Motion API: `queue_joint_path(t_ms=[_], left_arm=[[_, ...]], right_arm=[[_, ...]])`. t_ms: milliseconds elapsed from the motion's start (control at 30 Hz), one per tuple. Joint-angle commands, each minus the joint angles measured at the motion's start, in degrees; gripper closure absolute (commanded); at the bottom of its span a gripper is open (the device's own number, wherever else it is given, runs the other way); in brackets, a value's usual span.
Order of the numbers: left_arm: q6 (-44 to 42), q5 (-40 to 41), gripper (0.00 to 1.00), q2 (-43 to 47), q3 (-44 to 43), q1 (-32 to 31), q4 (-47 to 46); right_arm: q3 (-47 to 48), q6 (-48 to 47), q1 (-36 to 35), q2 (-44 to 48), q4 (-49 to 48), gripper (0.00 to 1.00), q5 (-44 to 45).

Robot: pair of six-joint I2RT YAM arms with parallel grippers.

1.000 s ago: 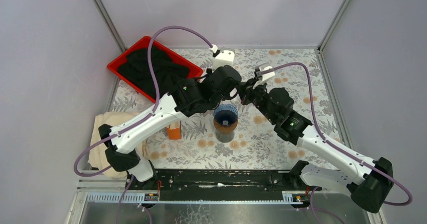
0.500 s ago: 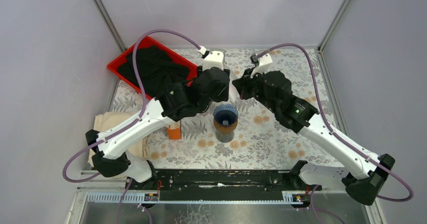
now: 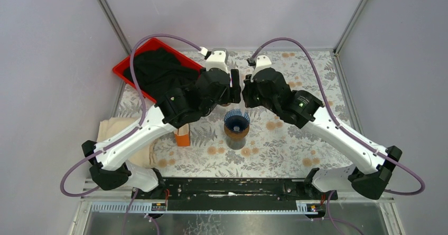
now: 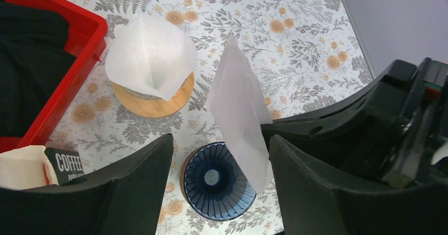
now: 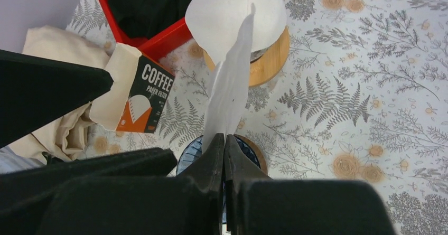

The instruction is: Place the coffee filter in the dripper

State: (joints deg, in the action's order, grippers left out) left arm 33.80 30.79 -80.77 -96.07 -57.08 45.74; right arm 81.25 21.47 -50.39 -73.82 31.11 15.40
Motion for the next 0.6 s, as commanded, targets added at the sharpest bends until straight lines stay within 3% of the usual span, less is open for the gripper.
queue_joint_path(t_ms=[0,433,567], left_arm=[[1.18,-1.78,0.25,-0.64,0.88,0.76,-4.55],[1.98,-4.53,0.24,-2.7,3.07,3.67,-6.14],[1.88,-4.68,0.28,-3.44,3.09,3.78,-5.06]], right_arm=[[4.33,1.46,-1.2,-1.06,3.87,1.0,3.13],[5.37,0.94,-2.44,-1.52,4.31,1.0,4.54],[5.57,0.76,-2.52,-1.63,4.31,1.0,5.05]])
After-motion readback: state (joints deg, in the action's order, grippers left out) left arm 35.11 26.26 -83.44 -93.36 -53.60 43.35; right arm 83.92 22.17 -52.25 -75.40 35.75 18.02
